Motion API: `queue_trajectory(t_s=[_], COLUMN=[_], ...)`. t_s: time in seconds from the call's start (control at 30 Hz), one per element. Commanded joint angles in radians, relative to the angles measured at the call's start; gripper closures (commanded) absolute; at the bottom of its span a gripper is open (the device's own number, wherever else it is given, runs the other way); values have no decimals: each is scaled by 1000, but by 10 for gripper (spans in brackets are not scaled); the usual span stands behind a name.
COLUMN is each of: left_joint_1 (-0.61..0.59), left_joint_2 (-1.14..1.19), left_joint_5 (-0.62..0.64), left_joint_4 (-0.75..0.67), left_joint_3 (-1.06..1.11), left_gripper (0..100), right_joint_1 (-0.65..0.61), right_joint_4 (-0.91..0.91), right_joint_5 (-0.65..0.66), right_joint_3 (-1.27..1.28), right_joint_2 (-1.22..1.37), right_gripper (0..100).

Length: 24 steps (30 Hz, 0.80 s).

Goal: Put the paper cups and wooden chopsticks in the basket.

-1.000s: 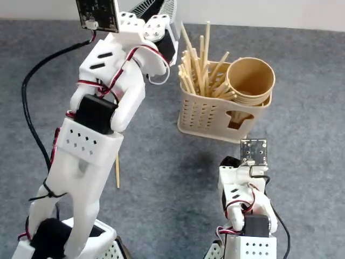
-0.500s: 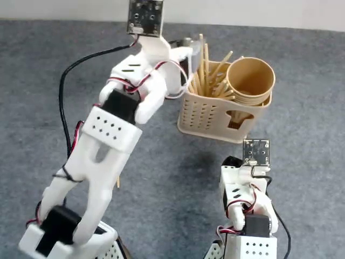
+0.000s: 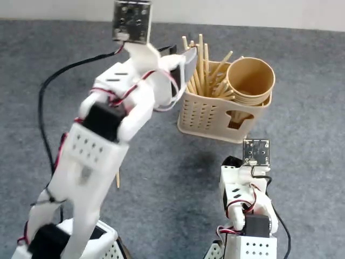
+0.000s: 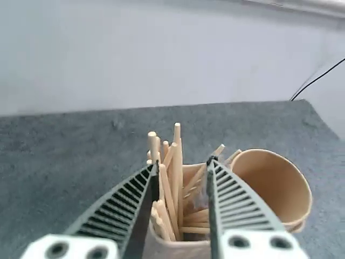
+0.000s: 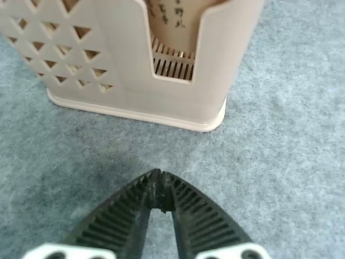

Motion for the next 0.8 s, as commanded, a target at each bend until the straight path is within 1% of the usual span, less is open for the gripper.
queue_trajectory(t_s=[0.0, 0.1, 0.27, 0.33, 0.43, 0.53, 0.63, 0.7, 0.77], left_joint_1=[-39, -105, -232, -269, -306, -343, -380, -386, -387], left_joint_2=[-116, -142, -143, -142, -142, -142, -140, -139, -117], left_joint_5=[5, -15, -196, -253, -301, -345, -342, -342, -342], left_joint_4=[120, 224, 402, 439, 433, 387, 302, 227, 181], left_joint_3=[-18, -18, -15, 8, 114, 255, 403, 498, 555], left_gripper=[844, 842, 842, 842, 843, 846, 846, 846, 846], right_joint_1=[10, 10, 10, 10, 10, 10, 10, 10, 10], right_joint_4=[-19, -19, -19, -19, -19, -19, -19, -19, -19], right_joint_5=[-3, -3, -3, -3, -3, -3, -3, -3, -3], right_joint_3=[154, 154, 154, 154, 154, 154, 154, 154, 154], right_joint_2=[-16, -16, -16, -16, -16, -16, -16, -16, -16], right_gripper=[993, 993, 993, 993, 993, 993, 993, 993, 993])
